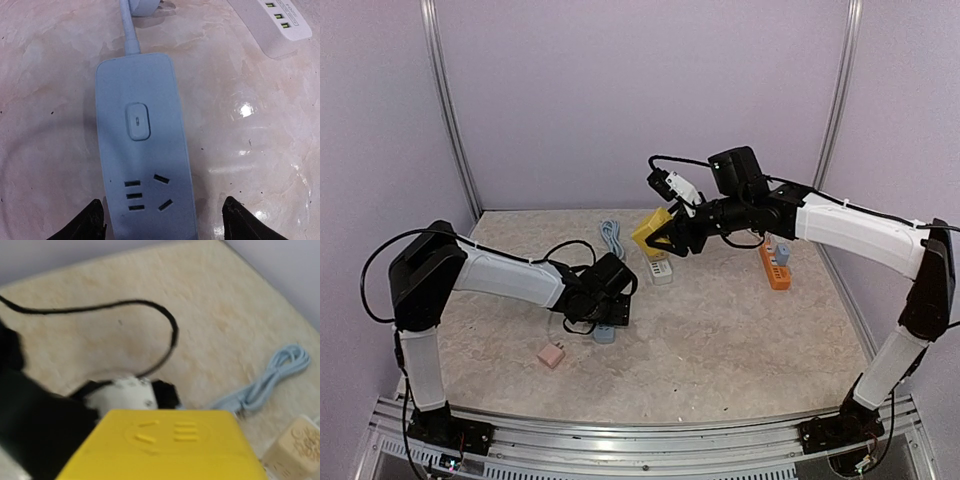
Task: Insert the plug
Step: Move the socket to the center of the board.
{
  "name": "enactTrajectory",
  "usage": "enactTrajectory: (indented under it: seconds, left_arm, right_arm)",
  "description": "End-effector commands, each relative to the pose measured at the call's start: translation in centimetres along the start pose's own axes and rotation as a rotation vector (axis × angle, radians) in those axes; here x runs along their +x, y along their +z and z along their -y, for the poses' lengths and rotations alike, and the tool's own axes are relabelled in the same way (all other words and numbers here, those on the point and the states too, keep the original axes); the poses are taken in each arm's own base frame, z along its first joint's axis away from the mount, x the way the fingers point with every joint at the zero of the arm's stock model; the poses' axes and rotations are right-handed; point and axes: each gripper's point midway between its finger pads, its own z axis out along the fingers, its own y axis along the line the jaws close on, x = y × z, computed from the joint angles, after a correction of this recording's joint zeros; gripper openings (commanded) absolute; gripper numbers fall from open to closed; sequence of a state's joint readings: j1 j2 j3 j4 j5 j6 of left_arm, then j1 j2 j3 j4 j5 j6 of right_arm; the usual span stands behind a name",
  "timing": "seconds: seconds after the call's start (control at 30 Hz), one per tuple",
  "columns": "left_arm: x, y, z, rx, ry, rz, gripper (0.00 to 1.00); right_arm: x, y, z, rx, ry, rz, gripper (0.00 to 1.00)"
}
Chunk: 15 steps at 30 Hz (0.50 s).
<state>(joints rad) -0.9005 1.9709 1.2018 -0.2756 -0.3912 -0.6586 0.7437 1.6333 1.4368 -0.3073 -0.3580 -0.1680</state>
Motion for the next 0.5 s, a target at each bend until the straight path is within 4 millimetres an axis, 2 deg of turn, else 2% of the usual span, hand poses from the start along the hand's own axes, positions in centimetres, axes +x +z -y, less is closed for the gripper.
enactTrajectory:
  seconds: [0.0,0.13,0.27,0.47]
  left_arm:
    - [-0.8,-2.4,0.0,0.042,-0.04,0.032,0.83]
    - [-1.5,-4.6,-1.3,0.044,-0.073,0.084,0.98]
    - [-2.3,-7.7,-3.7,0.03,-0.137,0.169,0.99]
    - [-2.5,-12.2,-8.8,-0.046,-0.246,0.289,0.99]
  right_arm:
    - [1.3,0.9,1.7,0.055,-0.013,-0.119,0.0]
    - [1.8,2.7,2.1,0.039,-0.024,-0.178,0.0]
    - [2.5,4.4,1.3,-0.023,-0.072,-0.226,0.0]
    - [5.1,7.9,0.0,-0.105,-0.165,-0.386,0.0]
